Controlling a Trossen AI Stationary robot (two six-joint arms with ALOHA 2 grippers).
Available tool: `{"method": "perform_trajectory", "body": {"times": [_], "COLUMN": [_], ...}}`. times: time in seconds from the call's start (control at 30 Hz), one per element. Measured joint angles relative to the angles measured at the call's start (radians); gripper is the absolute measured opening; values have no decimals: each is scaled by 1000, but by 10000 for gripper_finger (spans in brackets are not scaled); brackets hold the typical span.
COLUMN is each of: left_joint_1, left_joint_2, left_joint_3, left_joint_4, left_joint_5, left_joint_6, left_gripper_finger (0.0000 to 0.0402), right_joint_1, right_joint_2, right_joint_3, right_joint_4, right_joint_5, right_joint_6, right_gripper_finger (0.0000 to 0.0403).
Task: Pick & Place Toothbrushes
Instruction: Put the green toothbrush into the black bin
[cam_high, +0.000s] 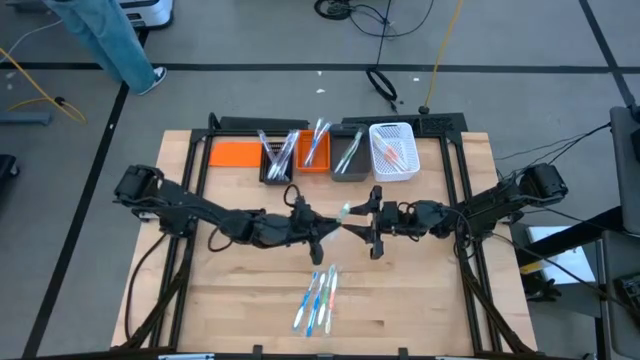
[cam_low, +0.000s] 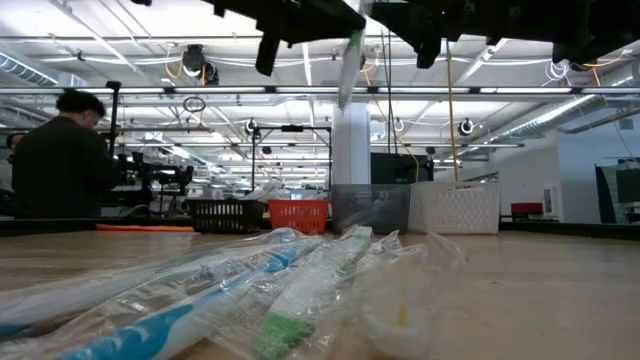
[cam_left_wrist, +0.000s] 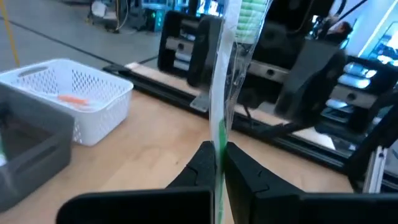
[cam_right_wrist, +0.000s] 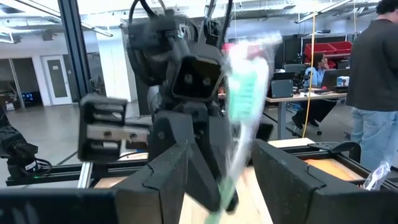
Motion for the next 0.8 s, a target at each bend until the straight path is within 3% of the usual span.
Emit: {"method": "perform_trajectory", "body": {"times": [0.2,0.43,0.8], "left_joint_1": [23,31,32], "left_joint_2": [60,66,60], "left_joint_3": [5,6,6], "left_joint_4": [92,94,85], "left_joint_5": [61,69,82], "left_joint_6": [16,30,65], "left_gripper_finger": [8,4,64], "right_joint_1": [0,-1,-10], "right_joint_2": [0,0,0], "right_joint_3": [0,0,0], "right_joint_4": [-18,-46,-69], "right_joint_5": [5,9,3], "right_joint_6": [-6,-51,-85], "right_gripper_finger": [138,15,9]}}
